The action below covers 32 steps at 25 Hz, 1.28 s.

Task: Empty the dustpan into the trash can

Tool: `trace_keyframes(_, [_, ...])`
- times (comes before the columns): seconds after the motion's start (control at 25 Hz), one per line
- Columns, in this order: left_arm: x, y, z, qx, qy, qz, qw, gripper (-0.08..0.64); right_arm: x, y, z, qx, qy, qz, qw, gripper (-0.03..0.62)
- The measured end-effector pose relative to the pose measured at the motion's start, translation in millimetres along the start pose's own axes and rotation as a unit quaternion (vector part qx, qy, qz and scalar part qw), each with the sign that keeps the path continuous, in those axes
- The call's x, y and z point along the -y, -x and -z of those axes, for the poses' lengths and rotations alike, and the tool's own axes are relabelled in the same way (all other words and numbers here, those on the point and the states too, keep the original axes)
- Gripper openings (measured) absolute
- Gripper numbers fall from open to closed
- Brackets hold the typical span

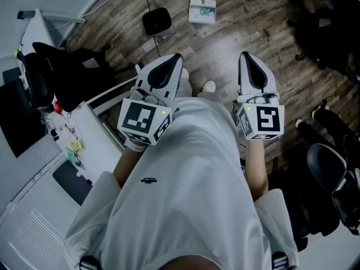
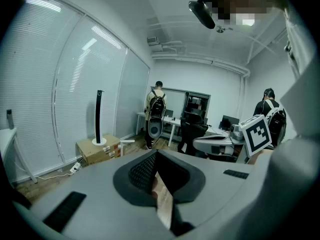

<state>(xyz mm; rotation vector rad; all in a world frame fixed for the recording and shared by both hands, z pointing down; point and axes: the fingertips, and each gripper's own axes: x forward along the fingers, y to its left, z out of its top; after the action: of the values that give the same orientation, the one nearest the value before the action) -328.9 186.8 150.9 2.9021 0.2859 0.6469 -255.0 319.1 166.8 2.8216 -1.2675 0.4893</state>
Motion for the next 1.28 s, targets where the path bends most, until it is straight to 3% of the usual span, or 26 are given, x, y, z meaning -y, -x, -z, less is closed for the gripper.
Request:
trace_keyframes(0.32, [33,-4,3,-0.009,0.004,-0.009,0.9999,0.000,15,25,4,0.000,0.001,-0.010,1.000,0.011])
trace_keyframes(0.48, [49,-5,5,-0.005,-0.002,-0.008,1.0000,0.000,24,34,11,0.014,-0.059,-0.032,0.998,0.011])
trace_keyframes(0.68, [63,-13,15,-0.020,0.000,-0.018,0.9996,0.000,41,48,27,0.013,-0.063,-0.015,0.998,0.011])
trace_keyframes(0.92, [82,-21,5,-0.020,-0.023,-0.006,0.9995,0.000,49,68,45,0.012,-0.105,-0.019,0.994,0.012])
trace_keyframes(1.28, [61,-31,1,-0.016,0.003,-0.018,0.9997,0.000,70,56,46,-0.007,-0.075,-0.014,0.997,0.011])
